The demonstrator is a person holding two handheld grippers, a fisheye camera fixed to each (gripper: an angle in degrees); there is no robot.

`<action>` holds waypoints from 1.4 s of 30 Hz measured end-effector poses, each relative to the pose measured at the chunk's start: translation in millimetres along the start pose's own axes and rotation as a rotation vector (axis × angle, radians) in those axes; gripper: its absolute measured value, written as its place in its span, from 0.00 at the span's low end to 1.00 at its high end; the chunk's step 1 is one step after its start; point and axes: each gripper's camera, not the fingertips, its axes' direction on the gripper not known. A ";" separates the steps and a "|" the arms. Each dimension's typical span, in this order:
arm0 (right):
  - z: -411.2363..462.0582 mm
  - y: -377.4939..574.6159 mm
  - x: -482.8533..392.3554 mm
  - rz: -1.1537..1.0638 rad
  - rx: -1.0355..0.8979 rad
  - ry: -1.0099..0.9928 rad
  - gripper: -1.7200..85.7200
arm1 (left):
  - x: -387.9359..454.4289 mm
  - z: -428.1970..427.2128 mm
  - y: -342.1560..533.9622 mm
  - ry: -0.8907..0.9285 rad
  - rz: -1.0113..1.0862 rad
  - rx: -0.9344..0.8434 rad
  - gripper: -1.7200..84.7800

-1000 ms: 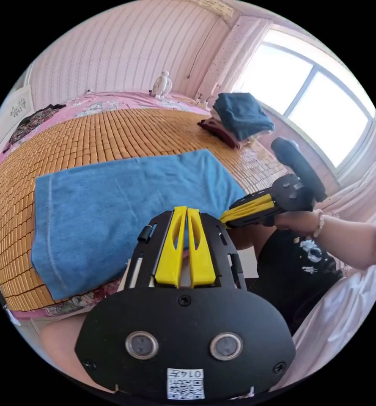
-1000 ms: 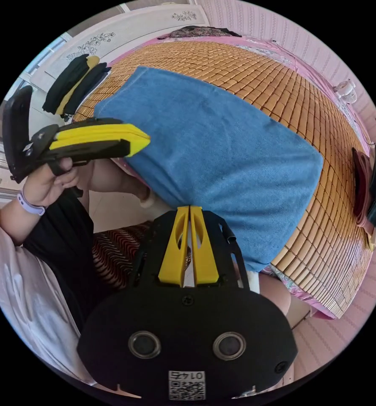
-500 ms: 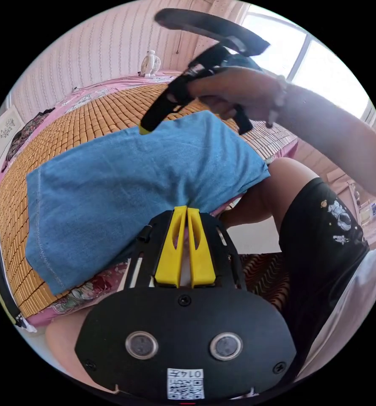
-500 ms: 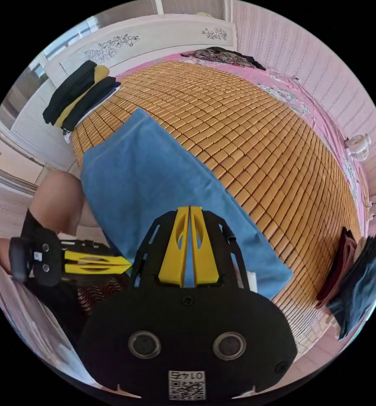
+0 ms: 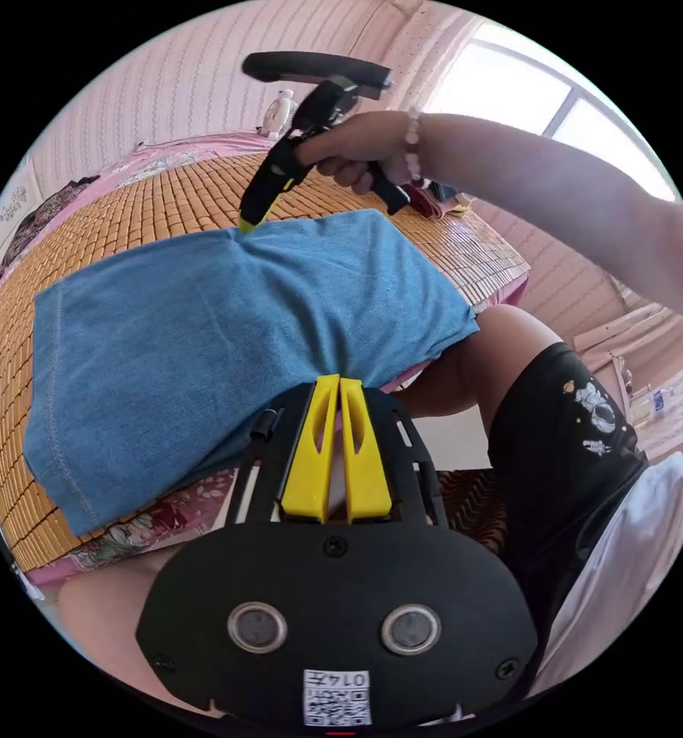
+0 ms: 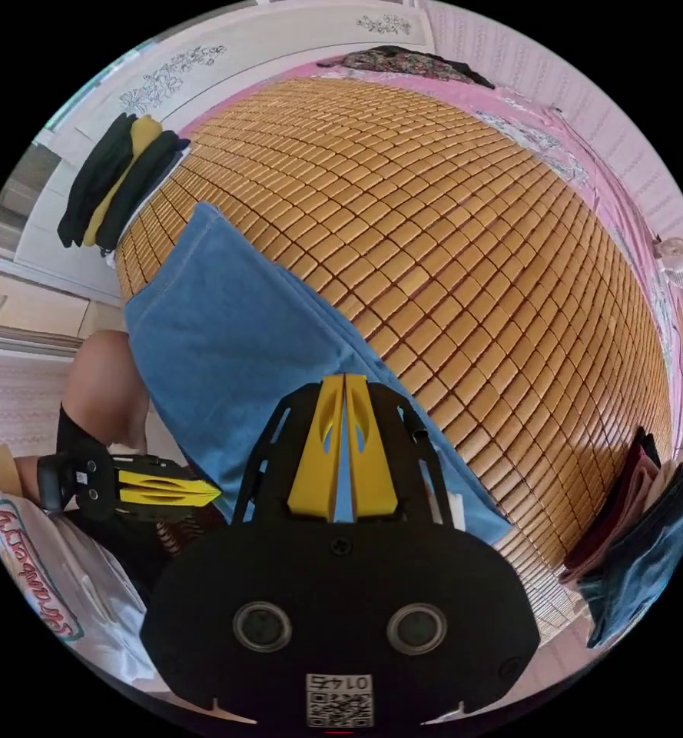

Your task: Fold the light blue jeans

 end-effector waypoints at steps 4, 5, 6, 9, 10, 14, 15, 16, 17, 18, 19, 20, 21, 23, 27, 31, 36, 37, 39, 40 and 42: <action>-59.6 104.9 47.9 0.205 0.075 -0.069 0.03 | 17.0 -15.5 -1.2 0.083 0.075 0.114 0.02; -70.1 139.6 59.5 0.268 0.077 -0.074 0.05 | 24.9 -19.3 -2.2 0.102 0.103 0.153 0.03; -74.3 156.8 65.0 0.304 0.077 -0.078 0.06 | 33.1 -21.0 -4.3 0.120 0.125 0.189 0.05; -84.6 232.0 86.6 0.457 0.053 -0.177 0.11 | 56.9 -13.1 -14.6 0.155 0.201 0.213 0.13; -85.2 254.7 93.1 0.507 0.048 -0.217 0.12 | 62.0 -9.4 -17.2 0.153 0.214 0.200 0.14; -74.3 291.2 108.2 0.519 -0.044 -0.348 0.10 | 98.5 18.6 -34.8 0.161 0.339 0.110 0.16; -72.6 292.7 109.4 0.506 -0.066 -0.365 0.09 | 108.7 24.5 -39.7 0.175 0.382 0.098 0.16; -73.4 295.5 112.7 0.495 -0.094 -0.378 0.06 | 113.5 27.0 -42.1 0.179 0.400 0.094 0.16; -83.2 299.5 115.5 0.478 -0.072 -0.371 0.04 | 122.7 31.4 -46.6 0.177 0.433 0.087 0.16; -90.2 302.2 116.9 0.469 -0.052 -0.366 0.03 | 131.5 35.5 -50.5 0.161 0.468 0.079 0.16; -104.3 308.9 120.9 0.461 -0.017 -0.364 0.02 | 135.4 37.6 -52.2 0.151 0.483 0.073 0.16; -117.0 316.8 125.7 0.457 0.011 -0.377 0.02 | 142.4 42.0 -55.7 0.134 0.506 0.060 0.16; -123.1 321.1 128.2 0.456 0.025 -0.388 0.02 | 147.9 46.2 -59.0 0.122 0.518 0.053 0.16; -144.2 338.1 138.2 0.461 0.067 -0.431 0.02 | 154.8 52.8 -63.0 0.115 0.533 0.043 0.17; -181.5 354.4 145.6 0.429 0.197 -0.512 0.02 | 171.1 68.4 -68.0 0.041 0.592 0.014 0.17; -222.2 366.1 155.1 0.392 0.292 -0.532 0.03 | 173.6 63.2 -70.9 -0.076 0.572 0.059 0.06; -218.3 403.5 218.8 0.677 0.368 -0.602 0.06 | 157.3 35.5 -65.8 0.016 0.498 0.086 0.04; -215.5 408.5 231.8 0.747 0.415 -0.596 0.08 | 156.6 32.0 -63.6 0.023 0.497 0.090 0.04; -205.2 408.9 249.8 0.844 0.444 -0.672 0.16 | 155.5 19.1 -53.8 0.034 0.498 0.097 0.04; -197.6 403.6 258.4 0.834 0.454 -0.767 0.18 | 155.1 15.7 -51.3 0.028 0.494 0.103 0.05; -188.7 397.6 266.3 0.817 0.483 -0.870 0.18 | 150.1 1.9 -44.5 0.002 0.461 0.128 0.05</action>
